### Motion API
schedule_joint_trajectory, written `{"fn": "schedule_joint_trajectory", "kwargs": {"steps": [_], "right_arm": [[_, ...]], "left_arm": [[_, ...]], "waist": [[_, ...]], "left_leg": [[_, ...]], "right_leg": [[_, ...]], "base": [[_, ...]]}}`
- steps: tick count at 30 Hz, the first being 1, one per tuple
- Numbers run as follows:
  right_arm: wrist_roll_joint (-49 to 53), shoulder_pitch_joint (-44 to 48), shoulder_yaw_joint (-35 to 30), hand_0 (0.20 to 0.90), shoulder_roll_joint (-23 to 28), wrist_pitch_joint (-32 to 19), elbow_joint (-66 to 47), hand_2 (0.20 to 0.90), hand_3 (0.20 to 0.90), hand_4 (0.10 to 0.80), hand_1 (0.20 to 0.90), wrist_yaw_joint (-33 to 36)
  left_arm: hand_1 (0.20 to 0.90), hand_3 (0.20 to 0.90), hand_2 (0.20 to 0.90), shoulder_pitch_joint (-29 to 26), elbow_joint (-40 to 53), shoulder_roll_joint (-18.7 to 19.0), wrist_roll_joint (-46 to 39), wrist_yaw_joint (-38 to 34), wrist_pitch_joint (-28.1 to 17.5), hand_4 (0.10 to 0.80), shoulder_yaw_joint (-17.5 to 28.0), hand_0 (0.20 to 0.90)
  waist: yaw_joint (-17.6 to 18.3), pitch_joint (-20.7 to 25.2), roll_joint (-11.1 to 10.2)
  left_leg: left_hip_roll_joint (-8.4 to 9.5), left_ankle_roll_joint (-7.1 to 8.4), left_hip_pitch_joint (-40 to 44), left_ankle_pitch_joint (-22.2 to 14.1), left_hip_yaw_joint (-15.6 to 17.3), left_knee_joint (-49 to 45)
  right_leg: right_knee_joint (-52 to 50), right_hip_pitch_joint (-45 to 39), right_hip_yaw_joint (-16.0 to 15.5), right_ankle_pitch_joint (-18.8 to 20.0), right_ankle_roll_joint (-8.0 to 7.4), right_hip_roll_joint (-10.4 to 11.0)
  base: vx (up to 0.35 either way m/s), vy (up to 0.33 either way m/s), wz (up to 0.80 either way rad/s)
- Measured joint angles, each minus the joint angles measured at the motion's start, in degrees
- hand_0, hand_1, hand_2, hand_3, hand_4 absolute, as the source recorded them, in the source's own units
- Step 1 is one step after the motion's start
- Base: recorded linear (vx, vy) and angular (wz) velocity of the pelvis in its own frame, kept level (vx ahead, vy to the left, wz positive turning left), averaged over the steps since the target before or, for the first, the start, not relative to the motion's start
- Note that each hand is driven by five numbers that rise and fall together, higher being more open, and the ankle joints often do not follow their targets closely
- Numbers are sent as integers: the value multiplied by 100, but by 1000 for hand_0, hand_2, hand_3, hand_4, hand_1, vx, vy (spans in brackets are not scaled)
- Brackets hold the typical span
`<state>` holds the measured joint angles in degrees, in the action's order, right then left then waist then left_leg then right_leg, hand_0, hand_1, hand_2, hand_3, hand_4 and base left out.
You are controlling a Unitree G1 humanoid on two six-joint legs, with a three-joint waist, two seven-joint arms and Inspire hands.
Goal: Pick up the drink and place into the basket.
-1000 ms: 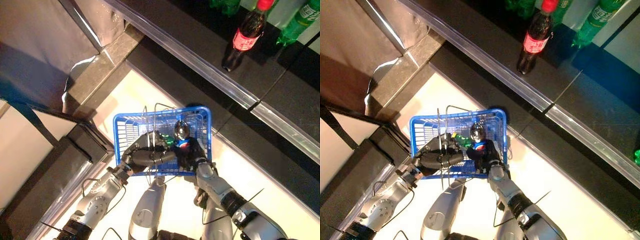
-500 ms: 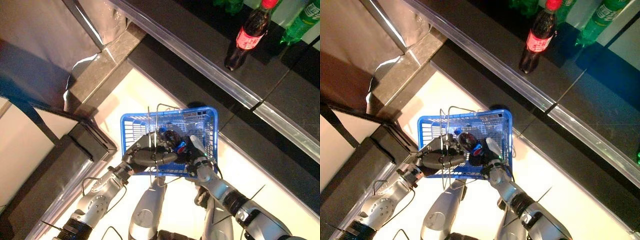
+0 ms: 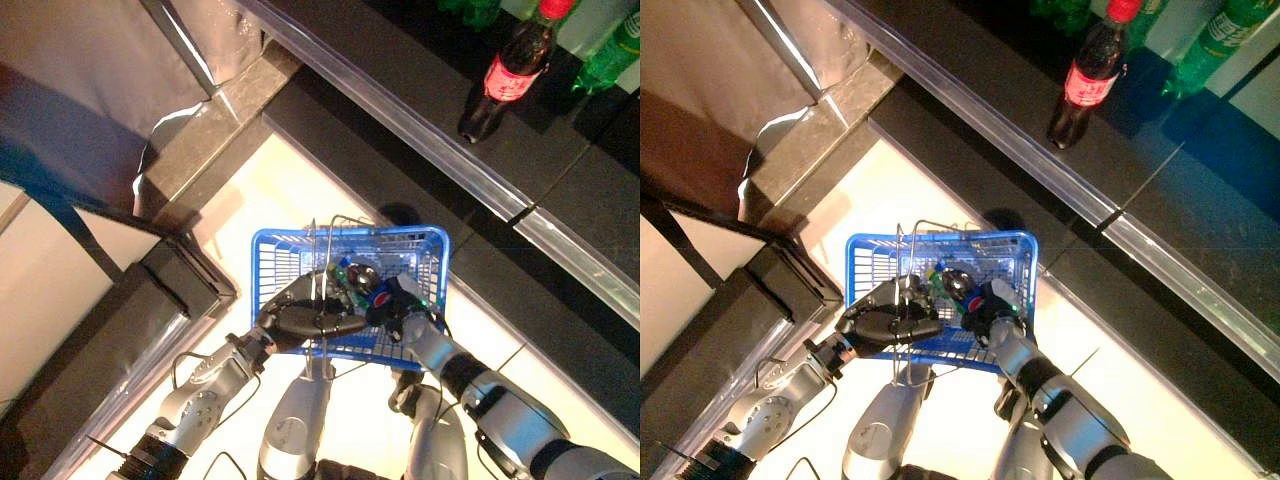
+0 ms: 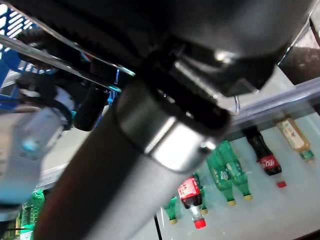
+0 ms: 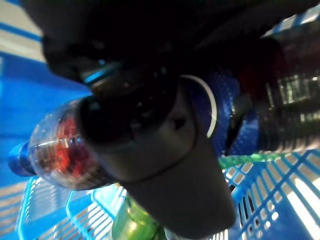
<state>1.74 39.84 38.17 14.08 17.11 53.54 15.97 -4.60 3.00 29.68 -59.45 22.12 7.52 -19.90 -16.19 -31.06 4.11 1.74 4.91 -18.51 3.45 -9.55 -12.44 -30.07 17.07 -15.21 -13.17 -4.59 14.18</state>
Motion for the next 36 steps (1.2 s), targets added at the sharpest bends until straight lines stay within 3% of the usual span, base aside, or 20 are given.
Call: {"fn": "schedule_joint_trajectory", "kwargs": {"steps": [11, 12, 13, 14, 15, 16, 26, 30, 33, 36], "right_arm": [[704, 426, -344, 300, -384, 393, 729, 300, 200, 100, 300, -4], [737, 431, -354, 340, -411, 420, 779, 340, 247, 147, 340, -4], [744, 427, -361, 519, -432, 459, 805, 519, 455, 355, 519, -4], [748, 426, -362, 556, -450, 496, 834, 556, 499, 399, 556, -4], [750, 422, -389, 846, -480, 545, 909, 846, 837, 737, 846, -4], [751, 417, -405, 900, -483, 577, 917, 900, 900, 800, 900, -5], [1020, 316, -417, 900, -304, 588, 634, 900, 900, 800, 900, 65], [1094, 52, -418, 900, -59, 672, -212, 900, 900, 800, 900, 253], [1189, -323, -428, 900, 384, 988, -1739, 900, 900, 800, 900, 566], [1187, -735, -722, 900, 490, 1207, -2871, 900, 900, 800, 900, 729]], "left_arm": [[300, 200, 300, -157, 0, -3, 224, -35, 89, 100, -27, 300], [300, 200, 300, -158, 0, -3, 227, -38, 111, 100, -37, 300], [300, 200, 300, -158, 0, 0, 227, -44, 118, 100, -61, 300], [300, 200, 300, -158, 0, 6, 227, -54, 120, 100, -95, 300], [300, 200, 300, -157, 0, 5, 227, -81, 131, 100, -176, 300], [300, 200, 300, -157, 0, -4, 227, -97, 150, 100, -194, 300], [300, 200, 300, -156, 0, -19, 229, -301, 233, 100, -303, 300], [300, 200, 300, -149, 0, -8, 228, -314, 232, 100, -298, 300], [300, 200, 300, -145, 17, -24, 225, -318, 187, 100, -135, 300], [300, 200, 300, -64, 18, -26, 225, -322, 117, 100, -10, 300]], "waist": [[-94, 1, 3], [-94, 1, 3], [-96, 1, 3], [-99, 1, 3], [-101, 1, 3], [-100, 1, 3], [-82, 1, 2], [-68, 1, 1], [-18, -2, -8], [98, -4, -47]], "left_leg": [[85, -22, 1, 14, -25, -74], [89, -23, 1, 14, -25, -74], [91, -23, 0, 14, -26, -74], [94, -23, 0, 14, -27, -73], [96, -24, -6, 14, -31, -73], [96, -24, -17, 14, -32, -75], [83, -22, -92, 15, -30, -97], [83, -23, -123, 13, -27, -105], [56, -21, -331, 13, -24, -166], [52, -26, -354, 8, -17, -169]], "right_leg": [[-159, 22, 2, -62, 0, 158], [-164, 23, 1, -66, -3, 164], [-165, 23, 1, -67, -5, 161], [-167, 23, 1, -68, -6, 162], [-167, 26, 0, -72, -7, 161], [-169, 35, 0, -71, -8, 159], [-191, 120, 1, -64, -17, 139], [-184, 139, 3, -57, -29, 129], [-180, 315, 15, -26, -17, 90], [-151, 326, 18, -10, -29, 60]], "base": [[16, 10, 2], [0, 0, 0], [0, 0, 0], [0, 0, 0], [0, 0, 0], [0, 0, 0], [0, 0, 0], [0, 0, 0], [0, 0, 0], [2, -2, -1]]}}
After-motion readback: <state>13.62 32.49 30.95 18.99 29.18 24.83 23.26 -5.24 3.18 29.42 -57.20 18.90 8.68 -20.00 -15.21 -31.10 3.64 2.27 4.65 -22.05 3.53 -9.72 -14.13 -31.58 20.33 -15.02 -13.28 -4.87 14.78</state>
